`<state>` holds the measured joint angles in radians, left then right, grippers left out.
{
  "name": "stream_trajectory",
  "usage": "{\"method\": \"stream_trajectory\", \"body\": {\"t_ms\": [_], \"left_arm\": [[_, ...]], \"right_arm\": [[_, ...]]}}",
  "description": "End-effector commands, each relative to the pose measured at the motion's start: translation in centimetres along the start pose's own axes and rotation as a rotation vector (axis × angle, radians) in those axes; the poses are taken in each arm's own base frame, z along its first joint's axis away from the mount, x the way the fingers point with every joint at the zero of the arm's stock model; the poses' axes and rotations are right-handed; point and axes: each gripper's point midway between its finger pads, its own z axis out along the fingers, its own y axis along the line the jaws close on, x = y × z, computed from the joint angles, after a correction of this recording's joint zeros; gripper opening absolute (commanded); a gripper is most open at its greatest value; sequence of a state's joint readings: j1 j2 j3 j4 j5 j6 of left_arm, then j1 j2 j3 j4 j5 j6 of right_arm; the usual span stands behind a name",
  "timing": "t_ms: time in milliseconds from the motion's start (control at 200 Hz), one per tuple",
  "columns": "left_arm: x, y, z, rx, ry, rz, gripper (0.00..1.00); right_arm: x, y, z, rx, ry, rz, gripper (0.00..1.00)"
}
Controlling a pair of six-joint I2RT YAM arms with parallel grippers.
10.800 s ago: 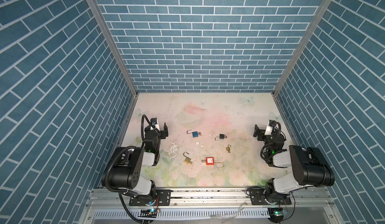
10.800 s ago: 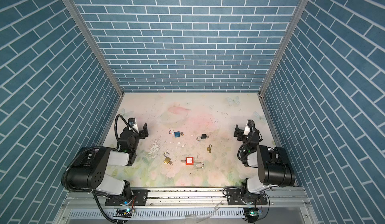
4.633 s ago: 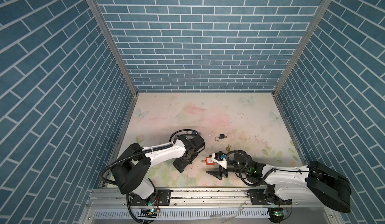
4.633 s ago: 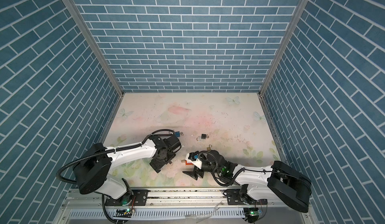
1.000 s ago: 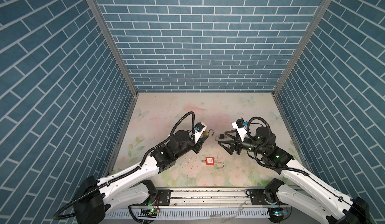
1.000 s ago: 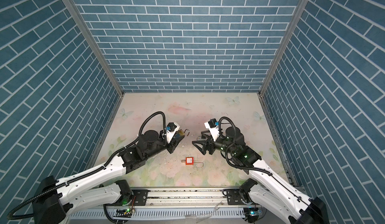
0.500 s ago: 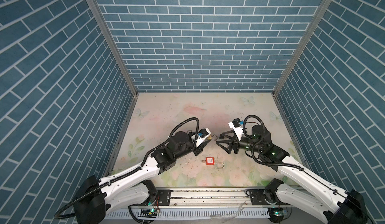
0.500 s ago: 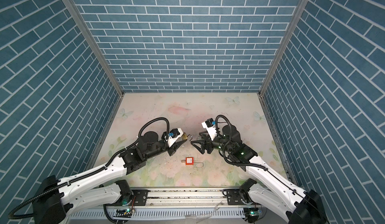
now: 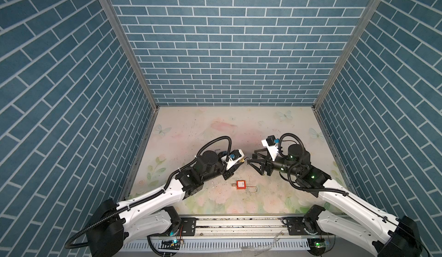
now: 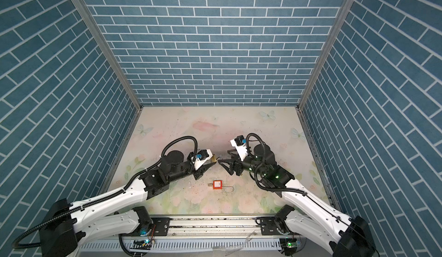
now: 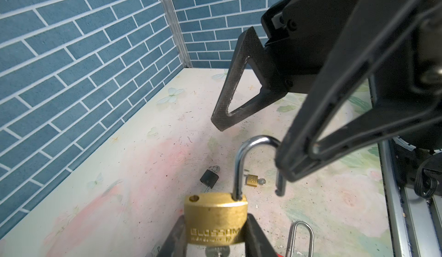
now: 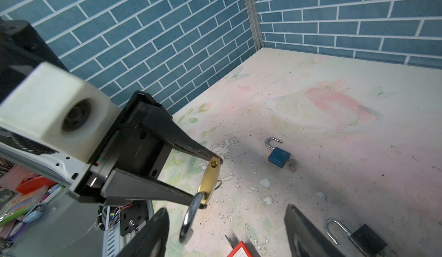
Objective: Lock with the key
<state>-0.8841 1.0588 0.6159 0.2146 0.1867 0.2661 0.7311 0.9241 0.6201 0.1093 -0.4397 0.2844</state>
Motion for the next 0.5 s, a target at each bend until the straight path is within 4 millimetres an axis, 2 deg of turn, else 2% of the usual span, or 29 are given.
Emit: {"method": "stream_trajectory", "body": {"t_ms": [0, 185, 495], "left_arm": [[-1.2, 0.1, -0.1, -0.006, -0.044, 0.015, 0.0], [-1.4, 0.4, -0.1, -0.018, -0.049, 0.01, 0.0], [-1.8, 0.1, -0.3, 0.0, -0.061, 0.012, 0.0]], "right_arm": [[-1.0, -0.4, 0.0, 0.036, -0.03, -0.053, 0.74], [-0.2, -1.5, 0.1, 0.086, -0.02, -0.044, 0.72], [-0.5, -2.8, 0.4, 0.15, -0.038, -0.063, 0.67]]}}
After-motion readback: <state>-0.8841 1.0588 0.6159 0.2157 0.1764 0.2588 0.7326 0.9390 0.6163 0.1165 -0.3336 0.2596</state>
